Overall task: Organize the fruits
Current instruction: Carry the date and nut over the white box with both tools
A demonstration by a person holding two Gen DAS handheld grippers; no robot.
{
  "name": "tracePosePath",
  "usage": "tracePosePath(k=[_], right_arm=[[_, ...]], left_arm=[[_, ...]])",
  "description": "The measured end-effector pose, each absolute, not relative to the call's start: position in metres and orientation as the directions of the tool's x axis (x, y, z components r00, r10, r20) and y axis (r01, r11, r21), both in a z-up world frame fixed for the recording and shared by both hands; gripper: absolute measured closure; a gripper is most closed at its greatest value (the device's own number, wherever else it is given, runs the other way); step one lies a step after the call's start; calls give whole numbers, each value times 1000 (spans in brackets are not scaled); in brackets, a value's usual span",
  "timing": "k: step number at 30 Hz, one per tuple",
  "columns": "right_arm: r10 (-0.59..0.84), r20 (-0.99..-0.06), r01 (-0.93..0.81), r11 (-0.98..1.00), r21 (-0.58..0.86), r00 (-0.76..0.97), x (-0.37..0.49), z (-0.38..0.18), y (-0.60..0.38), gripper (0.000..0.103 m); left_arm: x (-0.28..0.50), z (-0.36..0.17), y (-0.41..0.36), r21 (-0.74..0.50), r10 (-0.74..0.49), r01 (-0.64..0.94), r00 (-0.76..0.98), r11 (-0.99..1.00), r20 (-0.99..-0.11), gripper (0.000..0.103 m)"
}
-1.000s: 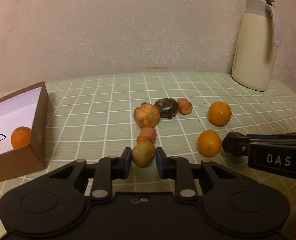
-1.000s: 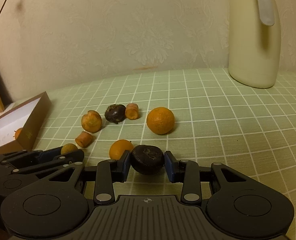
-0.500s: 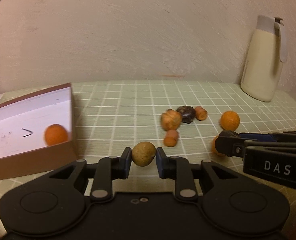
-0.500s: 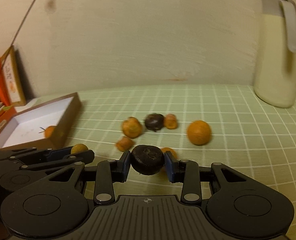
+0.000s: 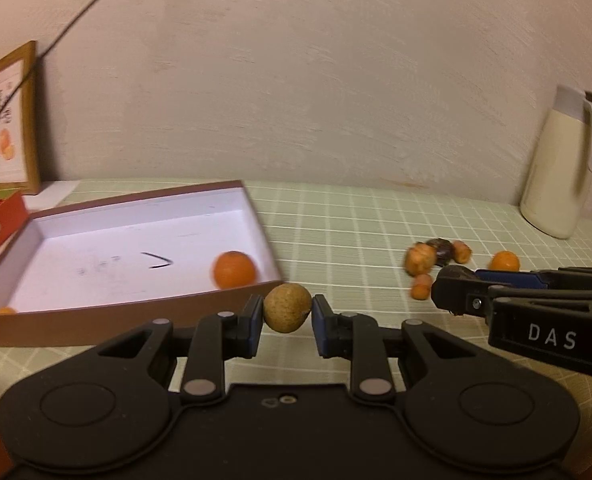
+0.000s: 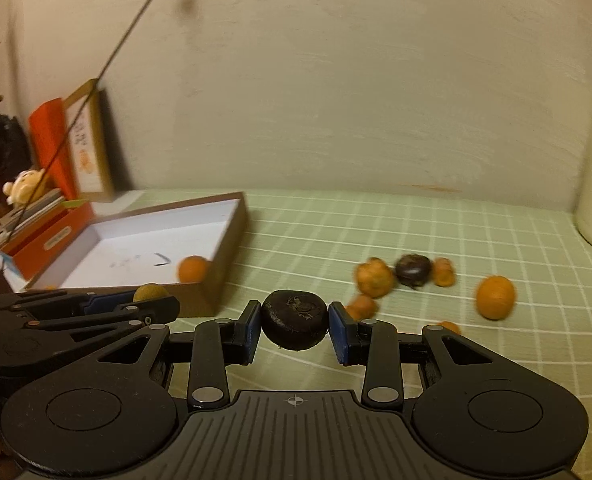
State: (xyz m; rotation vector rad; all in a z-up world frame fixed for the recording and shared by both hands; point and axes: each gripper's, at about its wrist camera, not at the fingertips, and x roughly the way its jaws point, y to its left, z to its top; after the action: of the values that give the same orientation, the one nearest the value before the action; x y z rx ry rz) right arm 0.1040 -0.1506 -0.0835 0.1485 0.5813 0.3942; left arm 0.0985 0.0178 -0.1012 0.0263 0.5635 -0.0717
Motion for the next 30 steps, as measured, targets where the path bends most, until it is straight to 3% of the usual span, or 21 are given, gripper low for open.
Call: tracePosePath(k=[14, 30], right_arm=[[508, -430, -459, 861, 221, 746, 100, -63, -90, 66], [530, -393, -492, 847, 201, 751, 125, -58, -36, 66]], left_arm=[[76, -82, 86, -13, 69, -86, 873, 996, -482, 86], [83, -69, 162, -25, 214, -254, 863, 967, -458, 86]])
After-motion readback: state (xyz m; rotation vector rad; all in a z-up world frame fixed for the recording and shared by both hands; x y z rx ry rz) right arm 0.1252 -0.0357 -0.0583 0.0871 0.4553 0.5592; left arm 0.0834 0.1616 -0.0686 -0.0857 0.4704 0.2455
